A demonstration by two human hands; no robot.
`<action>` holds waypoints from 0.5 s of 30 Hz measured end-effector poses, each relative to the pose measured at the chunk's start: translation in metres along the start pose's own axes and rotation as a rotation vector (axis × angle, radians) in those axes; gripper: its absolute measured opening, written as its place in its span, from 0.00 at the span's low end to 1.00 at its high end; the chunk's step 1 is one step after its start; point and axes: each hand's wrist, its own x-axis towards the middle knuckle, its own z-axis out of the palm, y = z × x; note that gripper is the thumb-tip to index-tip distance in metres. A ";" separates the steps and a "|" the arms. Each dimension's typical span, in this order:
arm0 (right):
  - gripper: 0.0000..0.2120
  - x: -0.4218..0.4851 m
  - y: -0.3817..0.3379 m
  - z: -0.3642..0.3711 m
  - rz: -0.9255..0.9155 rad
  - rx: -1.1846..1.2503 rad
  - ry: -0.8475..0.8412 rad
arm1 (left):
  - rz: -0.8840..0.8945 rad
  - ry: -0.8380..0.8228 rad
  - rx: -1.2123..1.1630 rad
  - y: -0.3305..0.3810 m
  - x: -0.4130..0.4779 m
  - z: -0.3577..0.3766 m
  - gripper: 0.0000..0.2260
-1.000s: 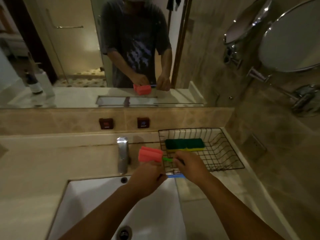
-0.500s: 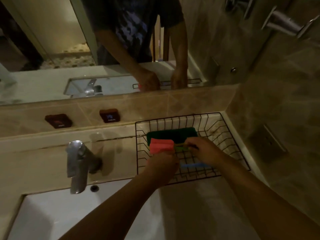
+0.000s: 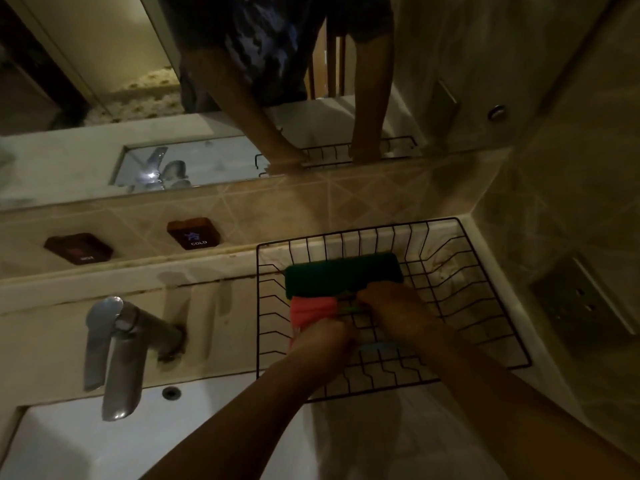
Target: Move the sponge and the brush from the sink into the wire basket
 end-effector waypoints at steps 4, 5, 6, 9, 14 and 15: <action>0.14 -0.003 0.001 0.003 -0.022 -0.067 0.034 | 0.049 -0.014 -0.003 0.001 -0.001 0.000 0.09; 0.15 -0.003 0.000 0.004 -0.024 -0.078 0.034 | 0.056 -0.032 0.011 0.002 -0.001 0.000 0.09; 0.16 -0.005 -0.001 0.003 -0.020 -0.085 0.029 | 0.062 -0.037 0.010 0.001 -0.002 -0.001 0.10; 0.15 -0.007 -0.005 0.000 -0.016 -0.094 0.036 | 0.080 0.001 0.012 -0.001 -0.003 -0.002 0.09; 0.14 -0.017 -0.016 -0.016 -0.048 -0.042 0.103 | 0.089 0.073 -0.094 -0.005 -0.019 -0.003 0.08; 0.14 -0.019 -0.019 -0.019 -0.055 -0.030 0.131 | 0.083 0.097 -0.122 -0.010 -0.021 -0.005 0.08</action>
